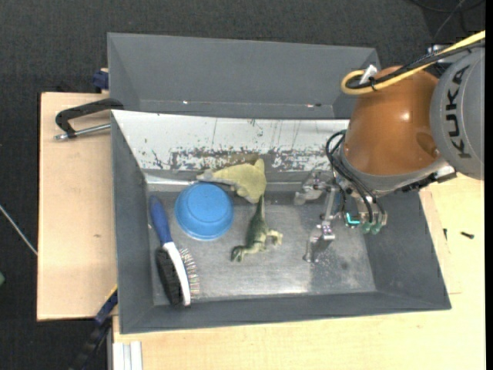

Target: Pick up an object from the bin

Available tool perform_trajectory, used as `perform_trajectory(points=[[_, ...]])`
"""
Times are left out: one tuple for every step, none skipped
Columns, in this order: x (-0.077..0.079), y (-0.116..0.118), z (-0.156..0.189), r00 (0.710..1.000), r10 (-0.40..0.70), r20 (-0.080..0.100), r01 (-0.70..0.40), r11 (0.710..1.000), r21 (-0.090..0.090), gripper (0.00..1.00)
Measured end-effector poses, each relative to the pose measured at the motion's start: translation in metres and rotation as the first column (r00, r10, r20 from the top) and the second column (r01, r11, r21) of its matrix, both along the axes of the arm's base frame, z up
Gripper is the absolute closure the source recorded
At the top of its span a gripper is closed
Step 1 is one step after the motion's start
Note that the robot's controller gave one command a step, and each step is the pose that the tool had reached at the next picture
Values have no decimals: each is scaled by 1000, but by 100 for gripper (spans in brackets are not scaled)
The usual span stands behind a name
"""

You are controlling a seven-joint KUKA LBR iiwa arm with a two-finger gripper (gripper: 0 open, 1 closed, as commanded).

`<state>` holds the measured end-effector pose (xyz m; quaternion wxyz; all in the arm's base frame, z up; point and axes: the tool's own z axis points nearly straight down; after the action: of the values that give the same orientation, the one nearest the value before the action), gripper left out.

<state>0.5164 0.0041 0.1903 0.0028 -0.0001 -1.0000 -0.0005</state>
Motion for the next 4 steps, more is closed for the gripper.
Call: perform_trajectory(points=[[47,41,-105,987,163,16,-163,987,-3,0],[48,42,-103,986,163,19,-163,987,-2,100],[48,44,-12,924,382,17,-382,924,-4,100],[46,44,-16,925,381,11,-381,925,-1,100]])
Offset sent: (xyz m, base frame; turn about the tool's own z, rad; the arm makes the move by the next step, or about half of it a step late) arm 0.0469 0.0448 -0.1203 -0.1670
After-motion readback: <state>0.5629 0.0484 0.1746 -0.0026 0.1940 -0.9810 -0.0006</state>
